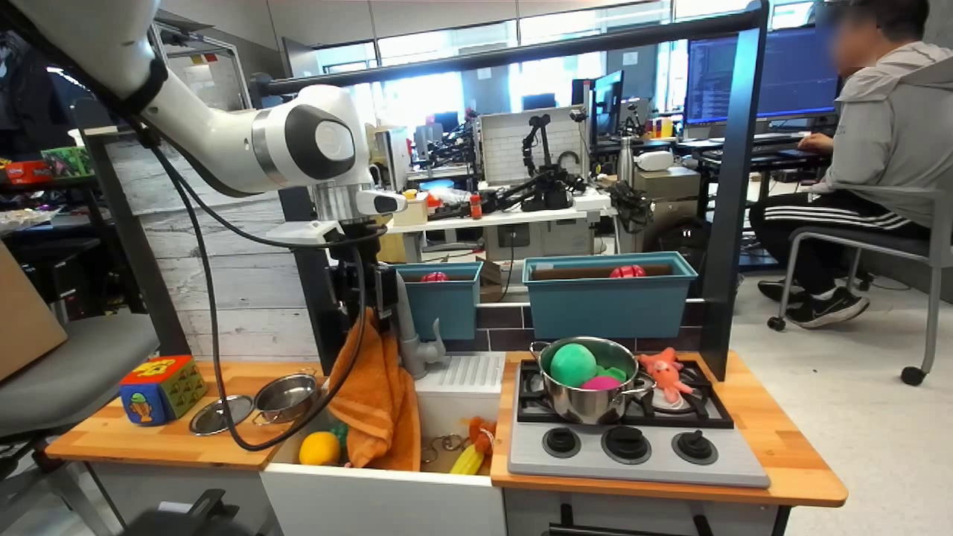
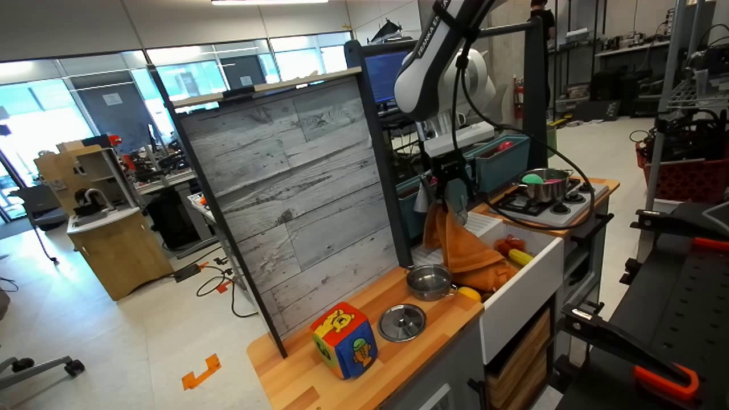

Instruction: Put the orange towel in the sink

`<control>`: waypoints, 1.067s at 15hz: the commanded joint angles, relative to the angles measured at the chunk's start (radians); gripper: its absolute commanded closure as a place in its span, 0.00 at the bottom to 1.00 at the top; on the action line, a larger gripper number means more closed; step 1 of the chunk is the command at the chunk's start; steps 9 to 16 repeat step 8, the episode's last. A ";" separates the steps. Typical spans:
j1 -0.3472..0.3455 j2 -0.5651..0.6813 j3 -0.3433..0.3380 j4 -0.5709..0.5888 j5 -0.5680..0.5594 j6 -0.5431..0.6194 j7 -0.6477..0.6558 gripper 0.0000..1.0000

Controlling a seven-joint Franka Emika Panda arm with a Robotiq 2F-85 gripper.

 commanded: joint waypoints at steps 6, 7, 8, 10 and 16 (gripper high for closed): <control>0.014 -0.019 -0.004 -0.020 0.014 -0.022 -0.024 0.06; 0.013 -0.020 -0.004 -0.020 0.014 -0.022 -0.024 0.06; 0.013 -0.020 -0.003 -0.021 0.014 -0.022 -0.025 0.06; 0.013 -0.020 -0.003 -0.021 0.014 -0.022 -0.025 0.06; 0.013 -0.020 -0.003 -0.021 0.014 -0.022 -0.025 0.06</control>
